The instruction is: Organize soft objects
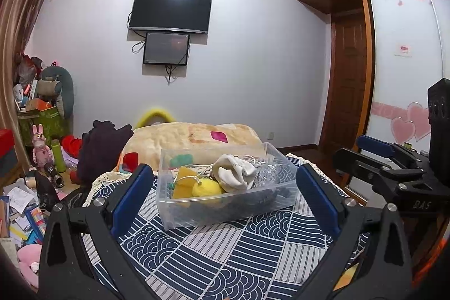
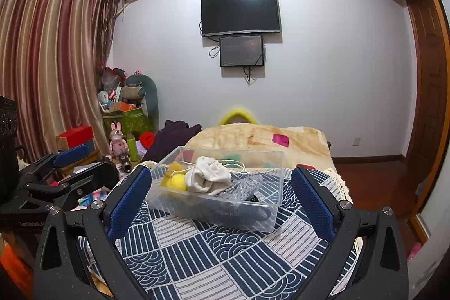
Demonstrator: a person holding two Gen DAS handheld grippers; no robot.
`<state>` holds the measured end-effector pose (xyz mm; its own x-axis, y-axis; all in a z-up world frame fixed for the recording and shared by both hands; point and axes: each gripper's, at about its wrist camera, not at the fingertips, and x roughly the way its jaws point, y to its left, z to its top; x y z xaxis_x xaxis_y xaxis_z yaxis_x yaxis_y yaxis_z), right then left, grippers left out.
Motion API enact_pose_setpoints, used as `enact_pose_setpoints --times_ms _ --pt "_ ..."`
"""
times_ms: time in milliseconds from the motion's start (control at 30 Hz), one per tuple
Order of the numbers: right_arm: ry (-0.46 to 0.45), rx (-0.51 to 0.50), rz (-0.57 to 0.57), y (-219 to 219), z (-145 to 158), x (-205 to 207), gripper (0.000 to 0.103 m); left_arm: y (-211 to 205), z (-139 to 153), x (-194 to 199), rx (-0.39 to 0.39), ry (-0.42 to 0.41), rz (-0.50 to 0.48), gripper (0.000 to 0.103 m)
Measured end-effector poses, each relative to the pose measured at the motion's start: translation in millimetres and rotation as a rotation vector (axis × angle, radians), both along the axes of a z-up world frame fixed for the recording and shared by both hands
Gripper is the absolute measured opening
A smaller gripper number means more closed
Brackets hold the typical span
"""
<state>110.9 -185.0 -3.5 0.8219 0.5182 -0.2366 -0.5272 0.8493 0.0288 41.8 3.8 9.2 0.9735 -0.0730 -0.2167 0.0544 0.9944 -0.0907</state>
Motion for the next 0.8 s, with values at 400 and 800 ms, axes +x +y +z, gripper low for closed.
enact_pose_setpoints --times_ms 400,800 --pt "0.003 0.008 0.001 -2.2 0.0 -1.8 0.100 0.4 -0.1 -1.8 -0.005 0.001 -0.006 0.103" --pt "0.011 0.004 0.000 -0.7 -0.7 -1.3 0.100 -0.5 0.1 -3.4 -0.013 0.005 -0.034 0.103"
